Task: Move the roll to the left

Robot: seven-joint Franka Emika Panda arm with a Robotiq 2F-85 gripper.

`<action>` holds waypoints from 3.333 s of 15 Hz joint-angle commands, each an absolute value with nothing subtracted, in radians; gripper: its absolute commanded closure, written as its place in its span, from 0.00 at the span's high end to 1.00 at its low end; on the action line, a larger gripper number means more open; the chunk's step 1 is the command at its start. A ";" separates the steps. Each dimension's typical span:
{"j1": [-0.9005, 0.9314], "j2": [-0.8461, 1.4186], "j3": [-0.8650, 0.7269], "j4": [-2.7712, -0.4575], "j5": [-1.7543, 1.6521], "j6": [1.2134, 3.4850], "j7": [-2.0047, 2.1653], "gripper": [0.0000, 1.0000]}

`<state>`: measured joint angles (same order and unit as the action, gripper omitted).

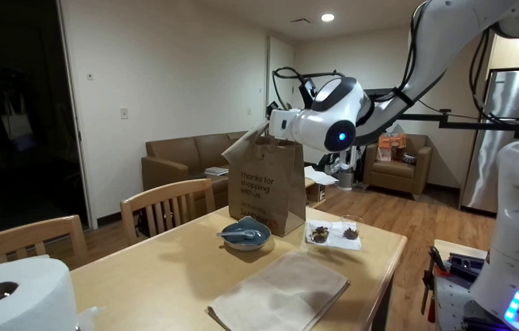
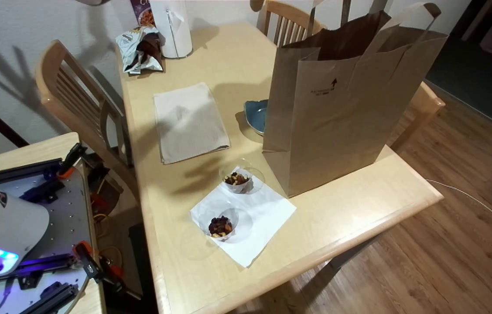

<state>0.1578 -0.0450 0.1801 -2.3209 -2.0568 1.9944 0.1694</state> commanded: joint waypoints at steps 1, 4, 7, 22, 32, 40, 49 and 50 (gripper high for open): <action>0.171 -0.012 0.181 -2.319 -2.097 1.980 0.167 0.01; 0.175 0.015 0.182 -2.316 -2.105 1.975 0.171 0.03; 0.180 0.021 0.185 -2.313 -2.144 1.922 0.147 0.02; 0.213 0.263 0.201 -2.291 -2.439 1.826 0.120 0.02; 0.304 0.422 0.199 -2.232 -2.540 1.764 -0.157 0.01; 0.328 0.475 0.188 -2.214 -2.566 1.764 -0.217 0.02; 0.363 0.562 0.175 -2.212 -2.573 1.778 -0.302 0.02; 0.364 0.560 0.174 -2.210 -2.572 1.779 -0.312 0.02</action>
<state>0.3594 0.5573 0.1851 -2.2201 -2.5487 1.7681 -0.2682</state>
